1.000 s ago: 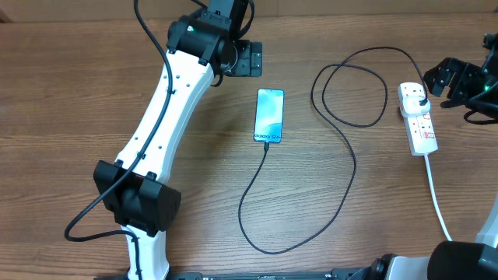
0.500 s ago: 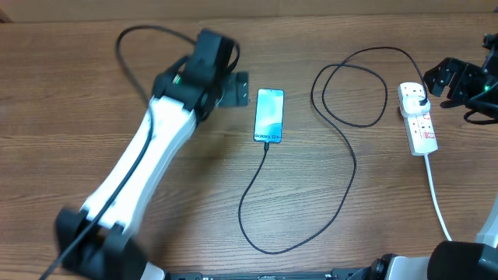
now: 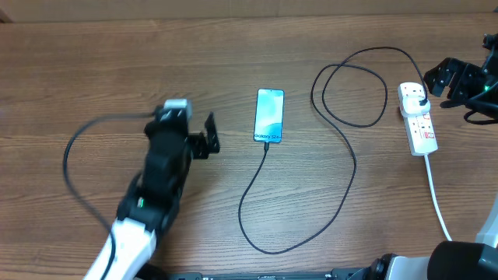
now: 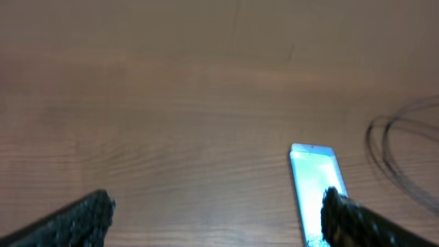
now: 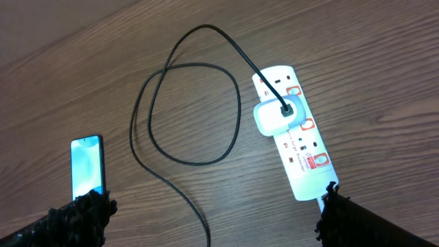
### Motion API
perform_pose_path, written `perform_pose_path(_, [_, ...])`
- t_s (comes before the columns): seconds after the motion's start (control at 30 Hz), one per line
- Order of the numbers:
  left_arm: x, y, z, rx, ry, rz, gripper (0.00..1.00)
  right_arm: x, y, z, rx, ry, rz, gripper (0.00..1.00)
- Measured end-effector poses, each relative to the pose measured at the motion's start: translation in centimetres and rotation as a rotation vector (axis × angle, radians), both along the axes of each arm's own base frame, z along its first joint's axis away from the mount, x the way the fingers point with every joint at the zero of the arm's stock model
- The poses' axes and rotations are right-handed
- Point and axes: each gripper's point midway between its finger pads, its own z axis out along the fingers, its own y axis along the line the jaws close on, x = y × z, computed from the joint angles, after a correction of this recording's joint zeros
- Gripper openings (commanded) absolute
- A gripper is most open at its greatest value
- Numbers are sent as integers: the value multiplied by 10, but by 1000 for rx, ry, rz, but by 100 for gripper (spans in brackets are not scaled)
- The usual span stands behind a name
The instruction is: Plug charger to phone and switch on socket
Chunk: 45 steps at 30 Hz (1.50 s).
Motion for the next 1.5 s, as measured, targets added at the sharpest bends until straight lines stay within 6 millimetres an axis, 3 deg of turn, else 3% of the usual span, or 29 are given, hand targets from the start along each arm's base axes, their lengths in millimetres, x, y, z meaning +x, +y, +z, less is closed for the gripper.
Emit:
perform_pose_path(0.27, [-52, 41, 34, -110, -406, 65, 100, 0, 0, 0, 1, 0, 0, 100])
perform_pose_path(0.4, [-71, 64, 48, -120, -524, 127, 100, 0, 0, 0, 1, 1, 1, 100])
perform_pose_path(0.6, [-83, 86, 59, -76, -590, 170, 100, 0, 0, 0, 1, 0, 0, 100])
perform_pose_path(0.97, [-92, 94, 37, -33, -543, 172, 100, 0, 0, 0, 1, 0, 0, 100])
perform_pose_path(1.1, [-93, 96, 12, -22, -485, 177, 100, 0, 0, 0, 2, 1, 1, 100])
perform_pose_path(1.3, [-96, 104, 3, -11, -458, 209, 100, 0, 0, 0, 1, 0, 0, 100])
perform_pose_path(1.5, [-96, 116, -41, 9, -278, 253, 100, 0, 0, 0, 1, 0, 0, 100])
